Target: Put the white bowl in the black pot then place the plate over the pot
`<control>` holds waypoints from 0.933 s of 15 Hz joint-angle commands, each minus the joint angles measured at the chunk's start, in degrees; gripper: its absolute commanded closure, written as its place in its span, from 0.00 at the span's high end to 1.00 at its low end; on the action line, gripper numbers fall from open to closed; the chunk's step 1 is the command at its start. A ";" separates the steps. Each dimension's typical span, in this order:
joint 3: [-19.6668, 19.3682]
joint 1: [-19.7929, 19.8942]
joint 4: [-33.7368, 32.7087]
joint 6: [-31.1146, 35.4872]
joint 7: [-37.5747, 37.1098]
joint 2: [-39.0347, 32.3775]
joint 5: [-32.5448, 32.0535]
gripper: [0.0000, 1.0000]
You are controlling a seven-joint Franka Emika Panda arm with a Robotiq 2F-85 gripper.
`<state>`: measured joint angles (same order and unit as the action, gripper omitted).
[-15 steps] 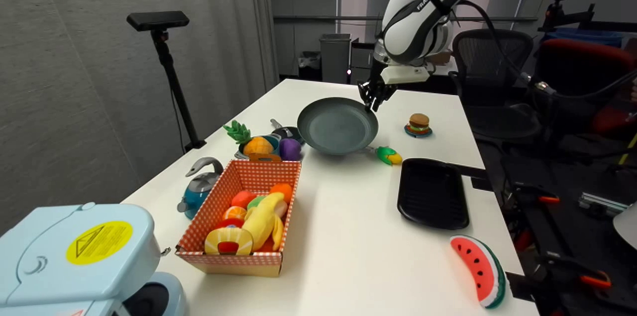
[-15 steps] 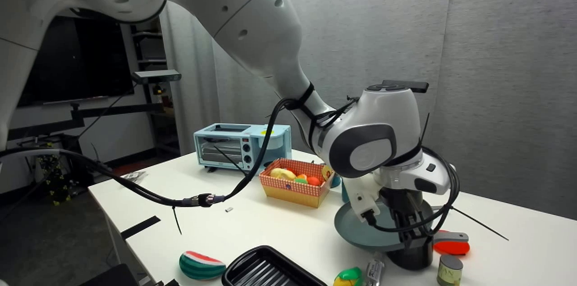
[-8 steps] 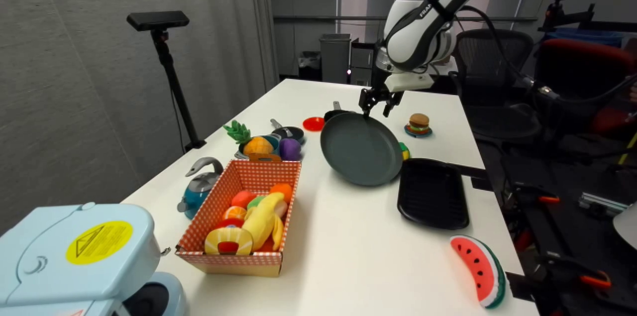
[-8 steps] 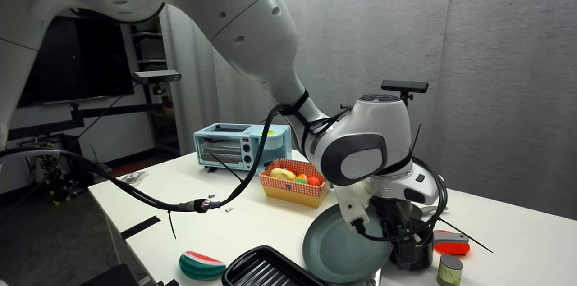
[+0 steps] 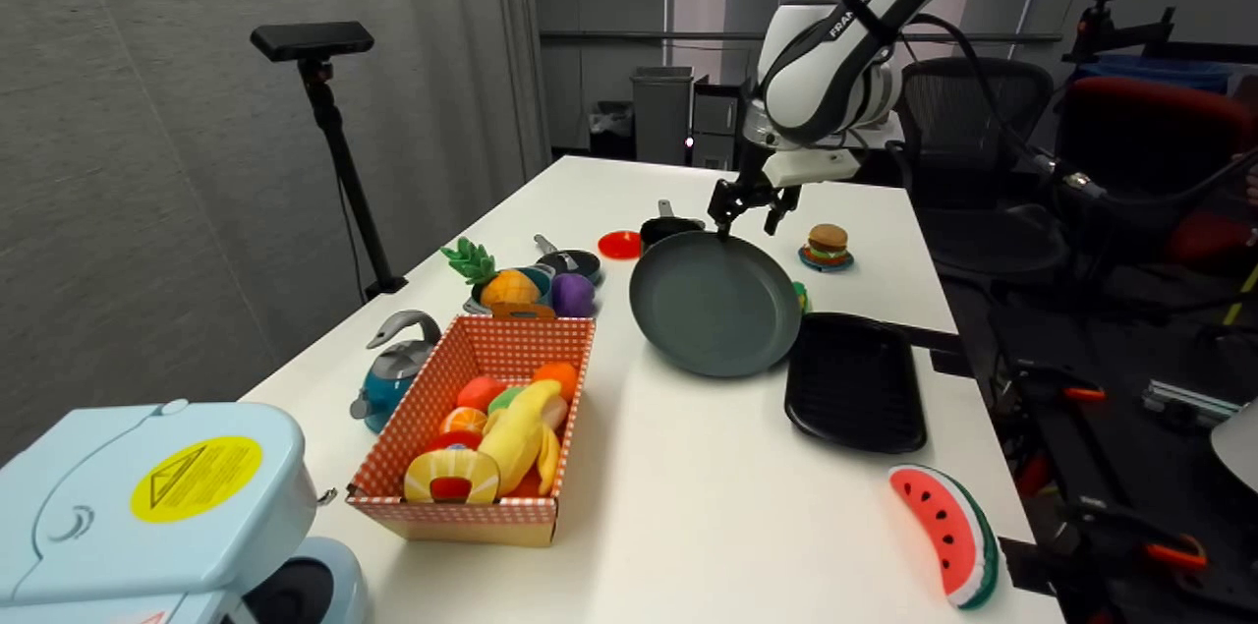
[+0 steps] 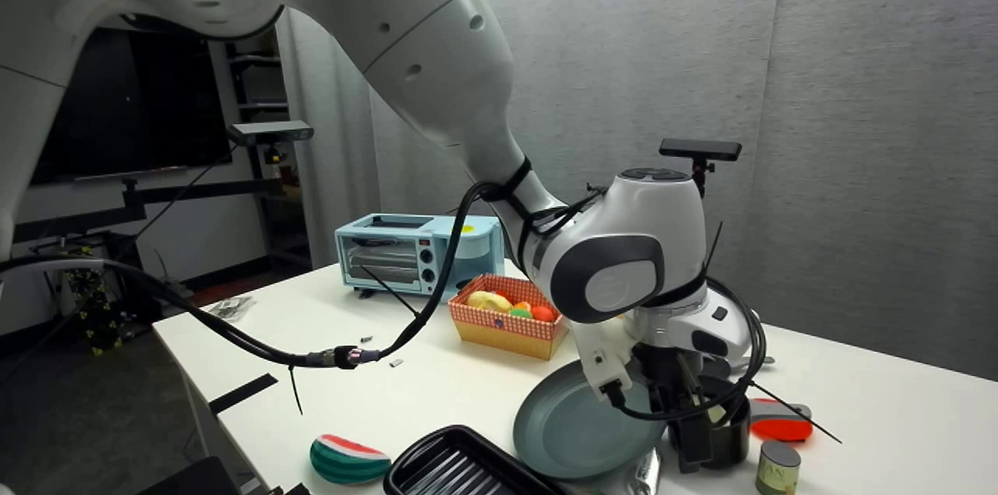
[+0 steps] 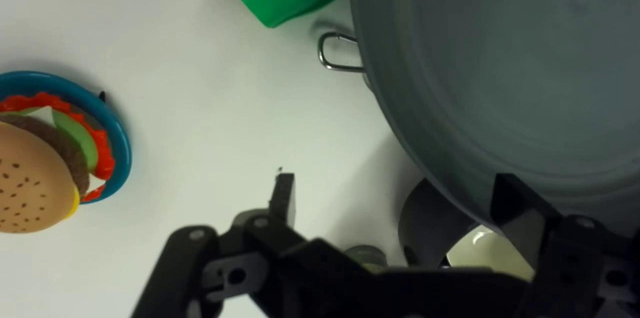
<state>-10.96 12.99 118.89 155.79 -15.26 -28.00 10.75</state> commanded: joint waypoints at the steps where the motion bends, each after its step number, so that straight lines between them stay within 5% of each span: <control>1: 0.54 -0.15 1.13 -3.93 2.44 2.03 -0.05 1.00; 7: 2.33 -2.28 7.13 -7.66 9.29 8.40 -2.92 1.00; 14: 3.61 -4.49 17.87 -19.11 17.70 24.06 -8.78 1.00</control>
<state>-7.33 9.07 130.13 141.62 -1.23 -13.75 4.76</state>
